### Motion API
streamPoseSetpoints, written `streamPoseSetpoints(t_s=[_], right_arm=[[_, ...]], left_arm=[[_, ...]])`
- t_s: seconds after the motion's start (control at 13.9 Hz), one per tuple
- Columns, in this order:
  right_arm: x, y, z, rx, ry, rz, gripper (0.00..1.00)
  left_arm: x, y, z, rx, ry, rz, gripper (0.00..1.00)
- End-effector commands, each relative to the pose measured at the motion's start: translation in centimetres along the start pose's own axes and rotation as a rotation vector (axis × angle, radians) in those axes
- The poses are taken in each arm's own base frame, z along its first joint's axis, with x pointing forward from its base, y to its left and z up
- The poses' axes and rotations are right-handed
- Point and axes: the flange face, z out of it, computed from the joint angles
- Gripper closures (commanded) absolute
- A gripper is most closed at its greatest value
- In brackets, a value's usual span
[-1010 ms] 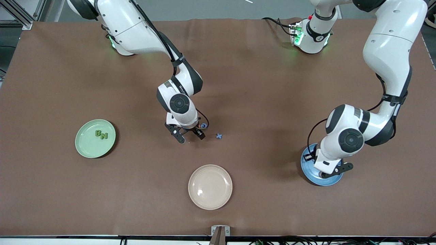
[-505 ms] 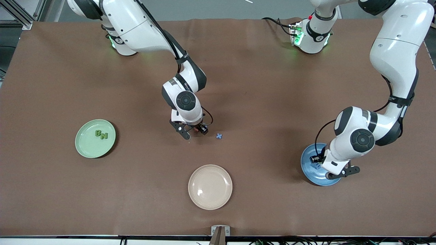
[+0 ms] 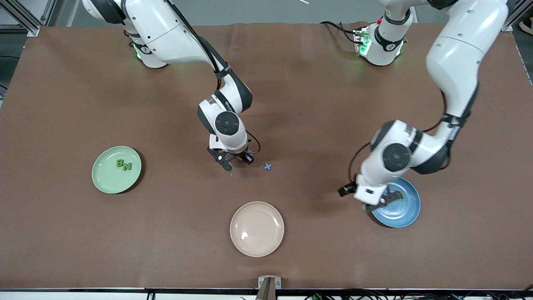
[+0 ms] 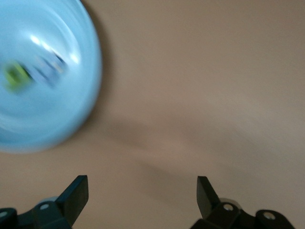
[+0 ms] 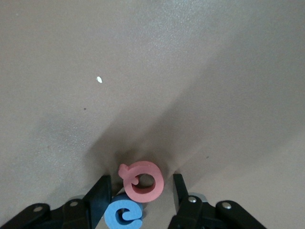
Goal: Sort upper and lower case letters into plates
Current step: 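Grasp the pink a with the right gripper while the left reaches the x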
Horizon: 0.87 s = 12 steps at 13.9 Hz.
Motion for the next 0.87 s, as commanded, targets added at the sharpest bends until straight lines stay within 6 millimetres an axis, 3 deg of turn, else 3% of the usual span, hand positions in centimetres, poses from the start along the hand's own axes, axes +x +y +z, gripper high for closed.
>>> streamPoseSetpoints(t_s=[0.0, 0.22, 0.58, 0.72, 0.79], right_arm=[[0.0, 0.7, 0.6, -0.020, 0.007, 0.011, 0.56], [0.3, 0.8, 0.6, -0.020, 0.009, 0.013, 0.68], [1.2, 0.6, -0.1, -0.012, 0.010, 0.014, 0.74], [2.3, 0.9, -1.4, -0.039, 0.007, 0.005, 0.75], [3.3, 0.8, -3.8, -0.049, 0.003, -0.013, 0.75]], left_arm=[[-5.6, 6.1, -0.2, -0.013, 0.019, -0.077, 0.00], [-10.1, 11.1, 0.8, -0.043, 0.001, -0.156, 0.00], [-15.1, 16.2, 4.9, -0.045, -0.011, -0.402, 0.00], [-17.0, 18.1, 6.5, -0.067, -0.020, -0.563, 0.00], [-17.8, 18.3, 7.0, -0.058, -0.007, -0.596, 0.00]])
